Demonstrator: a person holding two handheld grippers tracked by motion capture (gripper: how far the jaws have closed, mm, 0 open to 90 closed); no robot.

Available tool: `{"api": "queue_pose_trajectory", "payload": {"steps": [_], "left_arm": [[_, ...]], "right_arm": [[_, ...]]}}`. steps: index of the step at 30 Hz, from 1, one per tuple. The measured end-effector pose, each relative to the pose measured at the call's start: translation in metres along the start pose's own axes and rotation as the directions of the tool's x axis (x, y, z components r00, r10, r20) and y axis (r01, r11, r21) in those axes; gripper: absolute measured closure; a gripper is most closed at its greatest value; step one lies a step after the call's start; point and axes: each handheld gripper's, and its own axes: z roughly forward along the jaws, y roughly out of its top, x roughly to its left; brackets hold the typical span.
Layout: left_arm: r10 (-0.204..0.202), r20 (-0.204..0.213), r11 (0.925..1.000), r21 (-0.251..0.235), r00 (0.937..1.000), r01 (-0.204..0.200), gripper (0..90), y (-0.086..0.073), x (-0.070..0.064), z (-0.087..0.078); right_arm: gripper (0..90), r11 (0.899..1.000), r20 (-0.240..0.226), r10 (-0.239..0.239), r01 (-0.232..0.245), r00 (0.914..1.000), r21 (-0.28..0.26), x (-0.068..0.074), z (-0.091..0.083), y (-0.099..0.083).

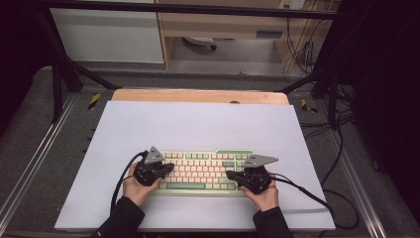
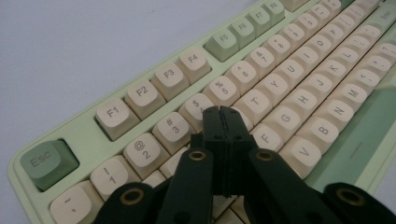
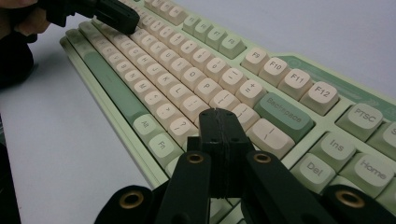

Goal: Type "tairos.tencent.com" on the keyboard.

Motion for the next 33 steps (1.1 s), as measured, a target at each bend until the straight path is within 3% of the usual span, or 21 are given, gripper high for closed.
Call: {"api": "queue_pose_trajectory", "payload": {"steps": [15,23,33], "left_arm": [[0.01,0.032,0.9993,-0.036,0.9994,-0.009,90.0,-0.005,-0.001,-0.025],[-0.02,0.033,0.9985,-0.051,0.9993,0.021,90.0,-0.015,0.008,-0.039],[-0.03,0.035,0.9982,-0.051,0.9989,0.032,90.0,-0.023,0.013,-0.046]], "right_arm": [[90.0,1.0,-0.023,0.002,-0.002,0.9997,-0.014,0.005,0.002,0.004],[90.0,1.0,-0.053,-0.008,0.008,0.9985,-0.009,0.016,0.012,0.013],[90.0,1.0,-0.092,-0.013,0.013,0.9957,-0.004,0.031,0.032,0.025]]}}
